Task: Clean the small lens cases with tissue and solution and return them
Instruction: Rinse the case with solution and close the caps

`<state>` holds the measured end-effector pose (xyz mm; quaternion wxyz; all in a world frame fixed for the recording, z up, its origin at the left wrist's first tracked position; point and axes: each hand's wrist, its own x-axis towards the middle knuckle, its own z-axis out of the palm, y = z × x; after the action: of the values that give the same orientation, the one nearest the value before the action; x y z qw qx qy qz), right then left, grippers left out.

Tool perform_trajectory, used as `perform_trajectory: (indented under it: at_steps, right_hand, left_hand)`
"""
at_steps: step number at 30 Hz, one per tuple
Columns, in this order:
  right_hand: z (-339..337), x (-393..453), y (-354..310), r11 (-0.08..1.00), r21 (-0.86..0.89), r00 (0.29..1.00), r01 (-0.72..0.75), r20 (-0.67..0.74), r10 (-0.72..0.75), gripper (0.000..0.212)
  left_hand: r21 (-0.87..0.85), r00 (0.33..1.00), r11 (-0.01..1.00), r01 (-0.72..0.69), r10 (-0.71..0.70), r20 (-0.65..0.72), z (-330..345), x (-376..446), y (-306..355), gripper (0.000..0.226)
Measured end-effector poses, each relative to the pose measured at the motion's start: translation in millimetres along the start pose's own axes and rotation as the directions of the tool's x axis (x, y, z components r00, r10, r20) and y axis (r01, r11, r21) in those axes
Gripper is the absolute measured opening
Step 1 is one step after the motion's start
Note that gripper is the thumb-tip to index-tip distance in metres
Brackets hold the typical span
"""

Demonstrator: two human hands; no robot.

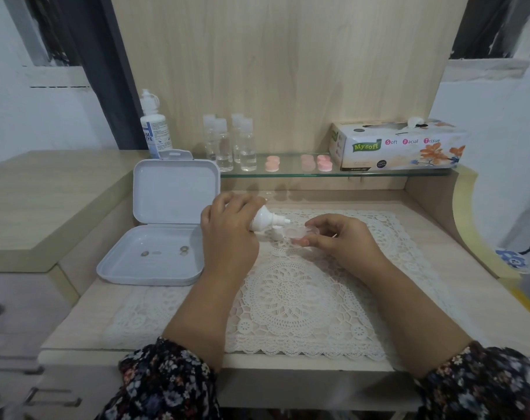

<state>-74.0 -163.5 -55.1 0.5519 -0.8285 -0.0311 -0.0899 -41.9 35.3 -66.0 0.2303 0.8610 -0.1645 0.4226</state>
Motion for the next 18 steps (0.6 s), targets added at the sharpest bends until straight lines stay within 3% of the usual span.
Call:
perform_trajectory:
  at_steps: [18]
  right_hand:
    - [-0.3,1.1,2.3,0.999,-0.040,0.999,0.033,0.031,-0.032,0.025]
  left_hand:
    - [-0.004,1.000,1.000,0.008,-0.008,0.015,4.7,-0.8,-4.6,0.058]
